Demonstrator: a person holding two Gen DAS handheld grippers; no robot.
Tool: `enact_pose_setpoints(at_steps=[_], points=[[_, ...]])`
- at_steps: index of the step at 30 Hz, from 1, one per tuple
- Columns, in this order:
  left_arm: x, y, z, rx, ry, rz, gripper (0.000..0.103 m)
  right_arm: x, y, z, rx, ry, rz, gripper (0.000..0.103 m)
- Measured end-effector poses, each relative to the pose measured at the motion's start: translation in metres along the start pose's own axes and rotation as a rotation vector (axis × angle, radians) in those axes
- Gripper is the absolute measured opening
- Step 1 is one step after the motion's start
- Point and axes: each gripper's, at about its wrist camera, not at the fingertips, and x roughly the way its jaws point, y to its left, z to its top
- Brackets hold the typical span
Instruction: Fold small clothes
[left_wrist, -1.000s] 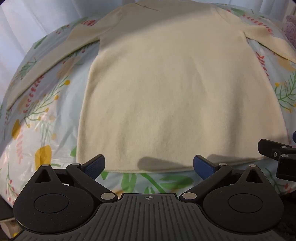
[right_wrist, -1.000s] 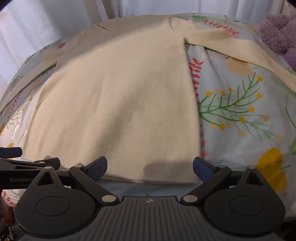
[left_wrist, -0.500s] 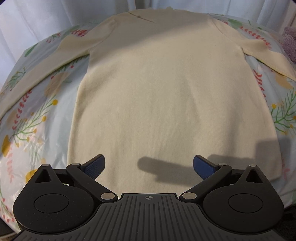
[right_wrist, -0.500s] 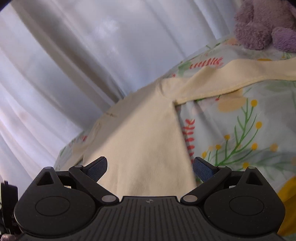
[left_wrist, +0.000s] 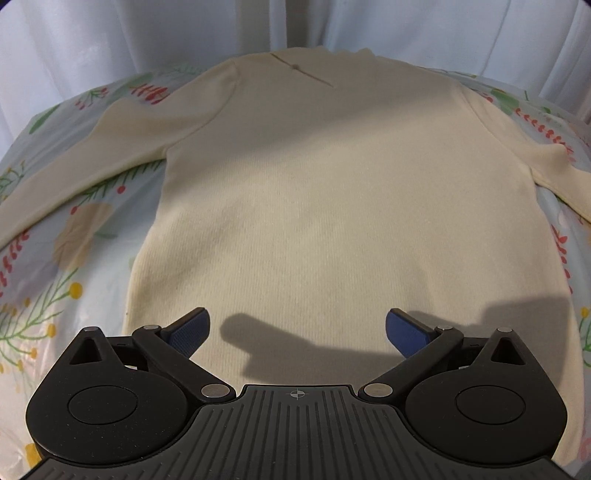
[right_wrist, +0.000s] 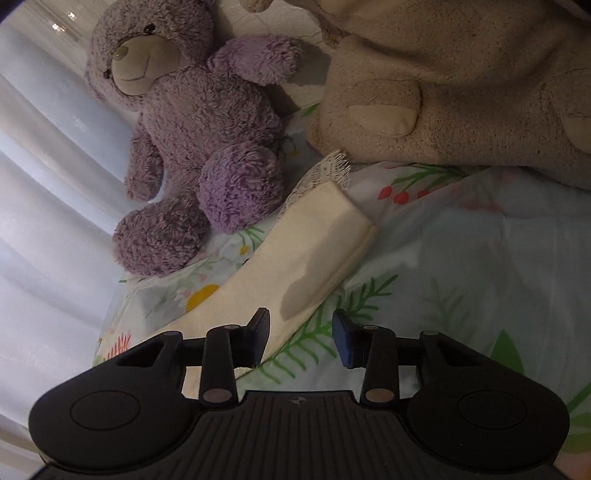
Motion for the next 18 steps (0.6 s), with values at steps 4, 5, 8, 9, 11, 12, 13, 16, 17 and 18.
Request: enact_pose_setpoints(at_steps=[4,5,8,9,11,12,13,16,17,18], points=[[0.015,0.004,0.000,-0.041,0.023,-0.005,0.103,0.014,-0.004,0.008,0.005,-0.026,0.016,0.025],[0.015,0.003,0.000,-0.035,0.010,0.010,0.103,0.017,-0.005,0.009,0.003,-0.030,0.025,0.023],[0.015,0.001,0.001,-0.054,0.008,0.022,0.103,0.021,-0.004,0.008,-0.044,-0.031,0.032,0.012],[0.015,0.002,0.000,-0.072,0.003,0.024,0.103,0.022,-0.002,0.009,-0.081,-0.027,0.027,0.011],[0.015,0.004,-0.002,-0.091,-0.023,0.037,0.103,0.018,0.014,0.007,-0.236,-0.037,-0.012,0.011],[0.014,0.004,-0.004,-0.096,-0.034,0.040,0.103,0.015,0.025,0.004,-0.334,-0.065,-0.039,0.009],[0.014,0.004,-0.005,-0.100,-0.050,0.039,0.103,0.010,0.035,0.000,-0.416,-0.095,-0.051,0.007],[0.012,0.004,-0.011,-0.094,-0.079,0.039,0.103,-0.005,0.071,-0.014,-0.589,-0.166,-0.040,0.007],[0.012,0.003,-0.012,-0.084,-0.075,0.036,0.103,-0.010,0.084,-0.020,-0.628,-0.184,-0.021,0.007],[0.012,0.004,-0.012,-0.077,-0.067,0.033,0.103,-0.017,0.099,-0.027,-0.667,-0.200,0.009,0.007]])
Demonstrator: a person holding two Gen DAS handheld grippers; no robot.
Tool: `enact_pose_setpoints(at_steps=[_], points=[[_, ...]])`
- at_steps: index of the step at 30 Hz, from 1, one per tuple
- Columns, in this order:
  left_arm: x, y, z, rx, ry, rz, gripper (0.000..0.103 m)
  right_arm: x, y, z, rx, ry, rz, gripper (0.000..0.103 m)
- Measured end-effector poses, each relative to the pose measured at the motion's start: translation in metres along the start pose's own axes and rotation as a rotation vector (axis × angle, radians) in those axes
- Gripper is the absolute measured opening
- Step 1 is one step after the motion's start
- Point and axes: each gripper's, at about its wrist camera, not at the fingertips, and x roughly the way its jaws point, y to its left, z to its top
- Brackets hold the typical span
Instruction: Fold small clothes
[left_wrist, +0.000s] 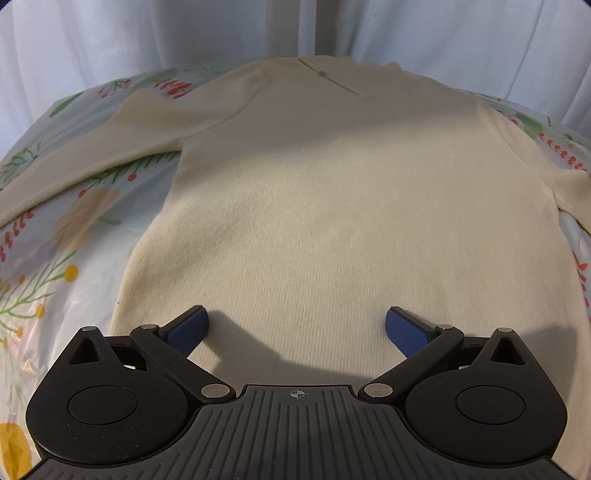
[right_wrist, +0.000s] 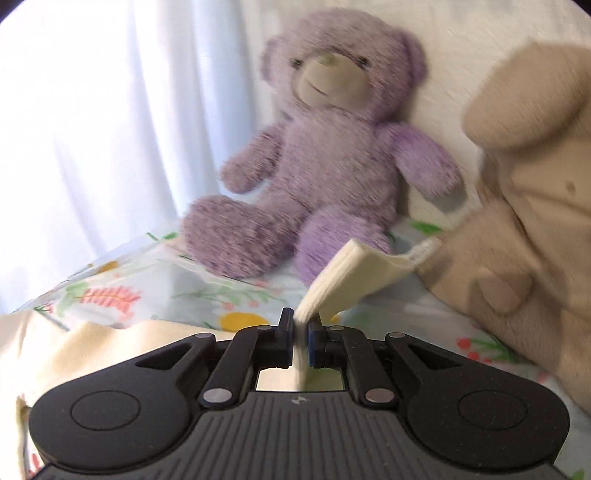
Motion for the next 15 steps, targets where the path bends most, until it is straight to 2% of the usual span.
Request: enact_pose_setpoints(at_steps=[3,5,7,8,9,11,12,15], points=[[0.001,0.001,0.003,0.019,0.022,-0.002,0.103,-0.028,0.063,0.011,-0.117,-0.087,0.152,0.007],[0.000,0.002,0.005,0.014,0.031,-0.016,0.103,-0.050,0.113,0.012,-0.182,-0.125,0.299,0.007],[-0.002,0.009,0.009,0.000,0.030,-0.063,0.102,-0.071,0.164,0.004,-0.250,-0.133,0.459,0.007],[-0.003,0.012,0.012,-0.014,0.025,-0.095,0.097,-0.079,0.187,-0.003,-0.278,-0.127,0.526,0.007],[-0.005,0.016,0.017,-0.036,0.021,-0.140,0.094,-0.083,0.203,-0.012,-0.299,-0.113,0.581,0.008],[-0.009,0.021,0.027,-0.068,0.008,-0.217,0.084,-0.087,0.241,-0.042,-0.374,-0.009,0.728,0.016],[-0.010,0.023,0.032,-0.075,-0.004,-0.249,0.083,-0.089,0.257,-0.060,-0.417,0.061,0.755,0.023],[-0.009,0.020,0.049,-0.079,-0.034,-0.307,0.081,-0.094,0.260,-0.091,-0.402,0.149,0.761,0.029]])
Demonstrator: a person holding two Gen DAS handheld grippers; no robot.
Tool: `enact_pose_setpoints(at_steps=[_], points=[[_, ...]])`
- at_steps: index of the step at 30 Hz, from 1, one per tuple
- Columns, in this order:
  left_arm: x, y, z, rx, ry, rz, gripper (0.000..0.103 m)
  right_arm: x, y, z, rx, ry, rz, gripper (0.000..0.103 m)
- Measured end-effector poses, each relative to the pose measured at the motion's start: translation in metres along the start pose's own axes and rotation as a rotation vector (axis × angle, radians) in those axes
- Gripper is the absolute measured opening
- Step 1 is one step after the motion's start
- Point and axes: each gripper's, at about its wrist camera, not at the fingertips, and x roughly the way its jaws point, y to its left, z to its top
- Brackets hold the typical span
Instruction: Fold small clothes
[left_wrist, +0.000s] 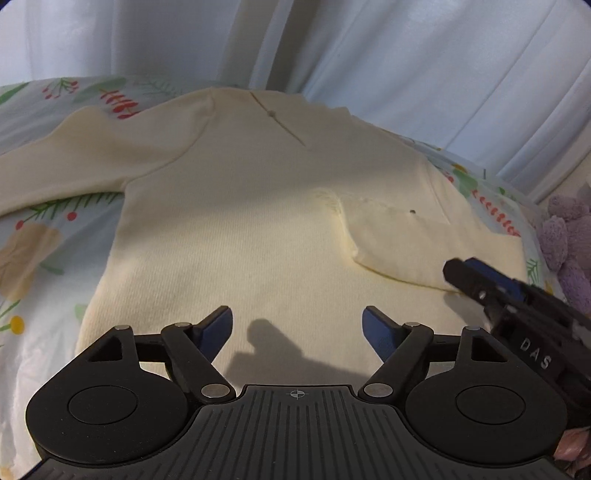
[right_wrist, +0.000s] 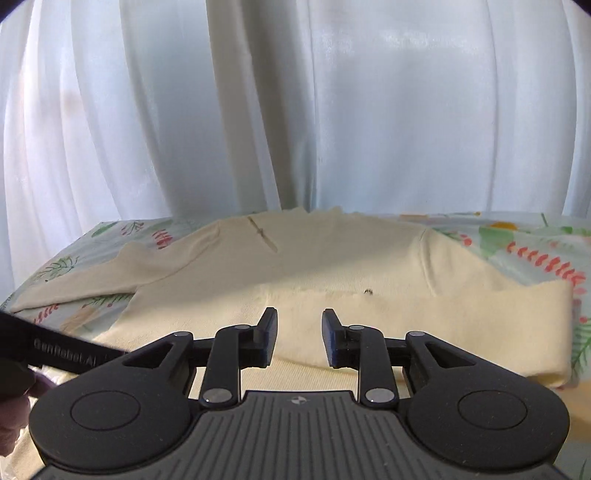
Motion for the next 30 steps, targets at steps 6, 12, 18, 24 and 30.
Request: enact_pose_setpoints(at_steps=[6,12,18,24,30], points=[[0.040,-0.004,0.036,-0.072,0.073,-0.148,0.061,-0.026,-0.035,-0.017,0.160,0.067,-0.046,0.030],[0.087,-0.004,0.063,-0.145,0.179,-0.224,0.036,-0.041,-0.057,-0.025,0.264,0.072,-0.095,0.030],[0.105,-0.008,0.073,-0.163,0.193,-0.240,0.023,-0.041,-0.066,-0.029,0.307,0.085,-0.095,0.029],[0.104,-0.011,0.082,-0.131,0.151,-0.228,0.006,-0.029,-0.075,-0.025,0.336,0.102,-0.102,0.030],[0.059,0.009,0.109,-0.090,-0.008,-0.205,0.005,-0.017,-0.087,-0.015,0.357,0.095,-0.115,0.030]])
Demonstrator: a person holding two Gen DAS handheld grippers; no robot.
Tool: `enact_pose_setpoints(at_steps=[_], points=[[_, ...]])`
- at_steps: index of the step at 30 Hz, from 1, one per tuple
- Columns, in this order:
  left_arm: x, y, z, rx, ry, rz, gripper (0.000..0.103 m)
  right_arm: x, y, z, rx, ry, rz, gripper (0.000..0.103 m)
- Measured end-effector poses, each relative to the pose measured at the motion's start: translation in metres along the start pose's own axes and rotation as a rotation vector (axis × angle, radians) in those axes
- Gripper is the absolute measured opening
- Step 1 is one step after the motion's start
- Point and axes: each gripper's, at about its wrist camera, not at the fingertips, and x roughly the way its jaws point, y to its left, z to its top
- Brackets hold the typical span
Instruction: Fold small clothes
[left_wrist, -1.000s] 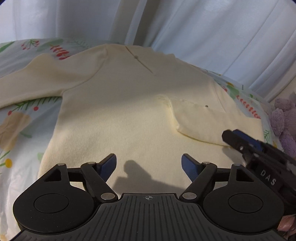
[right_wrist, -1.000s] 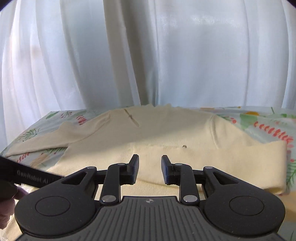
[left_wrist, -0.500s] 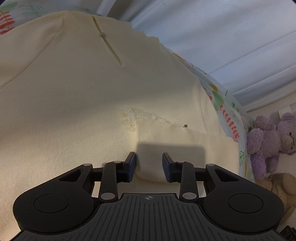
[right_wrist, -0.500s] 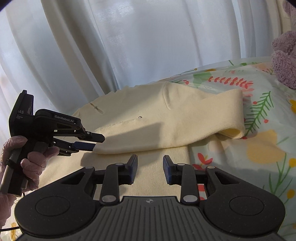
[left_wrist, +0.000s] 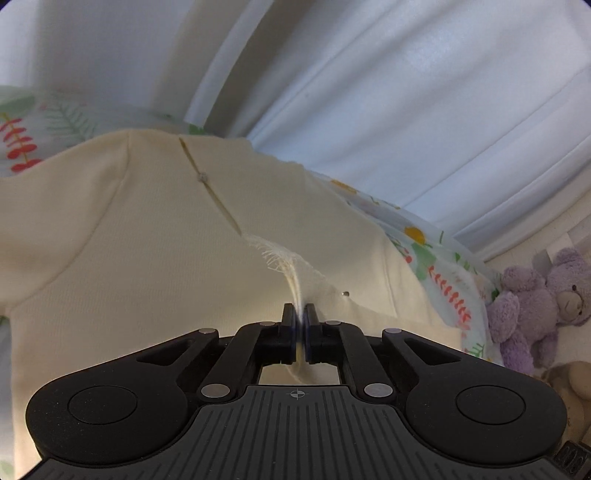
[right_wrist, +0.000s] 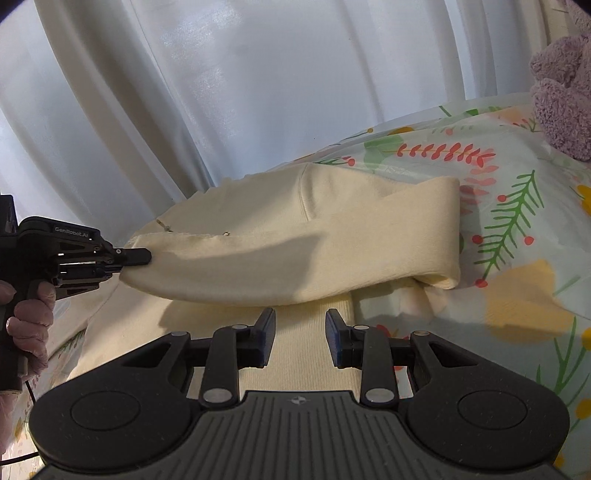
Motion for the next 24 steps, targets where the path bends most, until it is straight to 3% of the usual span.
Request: enact_pose_setpoints(at_steps=[2,4,7,8,13,15,24], points=[[-0.014,0.012,0.011,0.017,-0.054,0.066,0.005,0.003,0.000,0.005,-0.002,-0.007,-0.001,0.029],[-0.019,0.025,0.018,0.038,-0.092,0.179,0.005,0.008,-0.001,0.010,0.001,-0.011,0.003,0.029],[-0.016,0.041,0.017,0.085,-0.121,0.344,0.006,0.018,-0.002,0.017,0.025,-0.007,0.007,0.029],[-0.013,0.045,0.016,0.098,-0.117,0.365,0.006,0.021,-0.003,0.018,0.035,-0.002,0.009,0.029],[0.007,0.055,0.010,0.107,-0.062,0.341,0.014,0.035,0.000,0.024,0.054,0.018,0.015,0.029],[0.014,0.056,0.009,0.099,-0.055,0.340,0.006,0.039,0.002,0.026,0.053,0.022,0.014,0.029],[-0.031,0.030,0.029,0.093,-0.204,0.220,0.006,0.057,-0.002,0.034,0.145,0.047,0.058,0.029]])
